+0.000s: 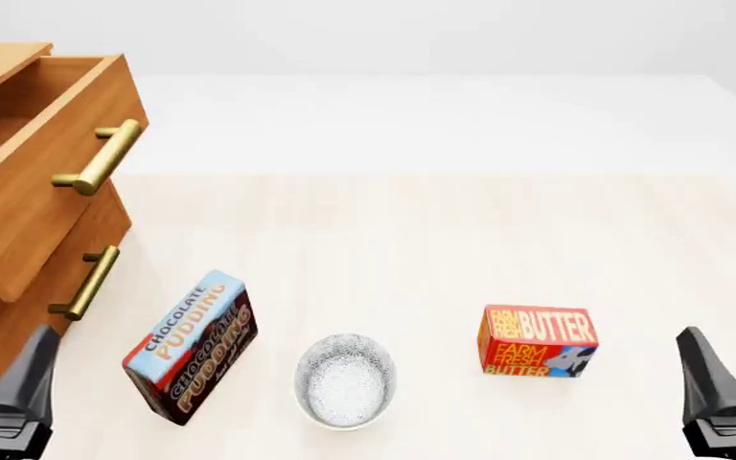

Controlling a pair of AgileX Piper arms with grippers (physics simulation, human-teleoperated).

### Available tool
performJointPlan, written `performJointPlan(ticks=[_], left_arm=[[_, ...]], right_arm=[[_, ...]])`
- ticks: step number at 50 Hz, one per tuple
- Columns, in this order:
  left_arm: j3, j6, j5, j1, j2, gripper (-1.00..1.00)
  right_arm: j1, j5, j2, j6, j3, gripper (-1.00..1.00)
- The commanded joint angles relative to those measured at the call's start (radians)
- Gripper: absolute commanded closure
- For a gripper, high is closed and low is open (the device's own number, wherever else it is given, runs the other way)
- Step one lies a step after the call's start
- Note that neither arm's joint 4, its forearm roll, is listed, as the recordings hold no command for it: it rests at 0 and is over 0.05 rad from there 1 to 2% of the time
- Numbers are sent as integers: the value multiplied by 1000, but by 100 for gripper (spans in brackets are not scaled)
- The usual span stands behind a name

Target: Put the bowl in the top drawer of the cabinet.

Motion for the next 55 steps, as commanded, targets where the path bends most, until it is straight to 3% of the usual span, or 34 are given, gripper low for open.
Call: performJointPlan(ticks=[1, 29, 55], left_arm=[[-46, -8, 10, -17, -1, -100], [-213, -5, 75, -23, -1, -100], [-490, 73, 245, -27, -1, -100]], right_arm=[[0, 0, -1, -2, 1, -100], [0, 0, -1, -2, 1, -100], [0, 0, -1, -2, 1, -100]])
